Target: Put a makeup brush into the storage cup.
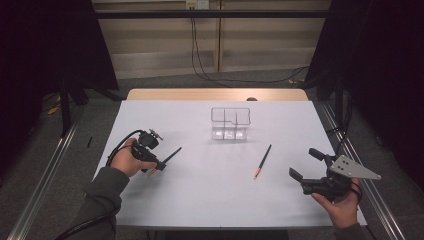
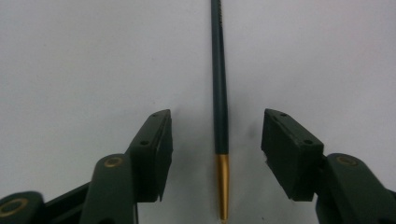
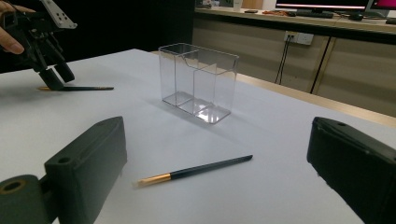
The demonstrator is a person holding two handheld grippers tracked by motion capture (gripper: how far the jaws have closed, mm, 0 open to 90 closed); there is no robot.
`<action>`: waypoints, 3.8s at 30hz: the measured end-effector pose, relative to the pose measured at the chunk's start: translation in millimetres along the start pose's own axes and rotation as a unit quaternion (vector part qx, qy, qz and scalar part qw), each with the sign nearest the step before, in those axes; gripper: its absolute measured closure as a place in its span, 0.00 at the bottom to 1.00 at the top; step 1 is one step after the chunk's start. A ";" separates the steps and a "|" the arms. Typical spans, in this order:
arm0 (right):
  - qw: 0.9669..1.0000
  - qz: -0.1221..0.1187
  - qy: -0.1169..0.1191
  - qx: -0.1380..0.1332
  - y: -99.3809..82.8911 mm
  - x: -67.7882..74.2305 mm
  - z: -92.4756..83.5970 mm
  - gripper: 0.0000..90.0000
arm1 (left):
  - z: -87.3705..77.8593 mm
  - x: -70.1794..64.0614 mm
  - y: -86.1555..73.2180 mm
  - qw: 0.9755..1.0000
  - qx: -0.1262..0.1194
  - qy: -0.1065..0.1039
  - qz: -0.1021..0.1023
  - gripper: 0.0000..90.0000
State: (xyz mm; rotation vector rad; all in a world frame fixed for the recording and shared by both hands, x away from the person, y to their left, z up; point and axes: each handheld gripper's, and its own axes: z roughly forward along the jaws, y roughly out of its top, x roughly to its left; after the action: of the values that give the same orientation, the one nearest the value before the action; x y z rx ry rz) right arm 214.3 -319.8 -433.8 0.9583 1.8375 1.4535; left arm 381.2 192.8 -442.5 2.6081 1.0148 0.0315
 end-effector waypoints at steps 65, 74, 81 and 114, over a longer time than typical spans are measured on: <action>1.000 -0.007 0.009 0.020 -1.4 -0.7 3.1 0.02 | 2.6 -3.5 10.0 0.998 0.056 0.012 0.034 0.93; 1.000 -0.008 0.009 0.026 -1.6 -0.5 3.7 0.01 | -4.3 -4.6 10.5 0.999 0.039 -0.001 0.031 0.93; 0.999 -0.011 0.016 0.028 -1.7 -1.4 4.1 0.00 | -8.5 -9.5 15.9 0.998 0.038 -0.007 0.045 0.93; 0.998 -0.009 0.038 0.054 -2.3 -1.1 13.4 0.01 | -25.7 -58.4 53.6 0.990 0.006 -0.045 0.133 0.93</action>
State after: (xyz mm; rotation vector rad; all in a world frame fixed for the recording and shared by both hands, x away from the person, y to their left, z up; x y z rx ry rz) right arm 225.3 -313.7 -439.0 0.9474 1.9924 1.4087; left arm 369.1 125.2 -395.1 2.7106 0.6341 -0.0283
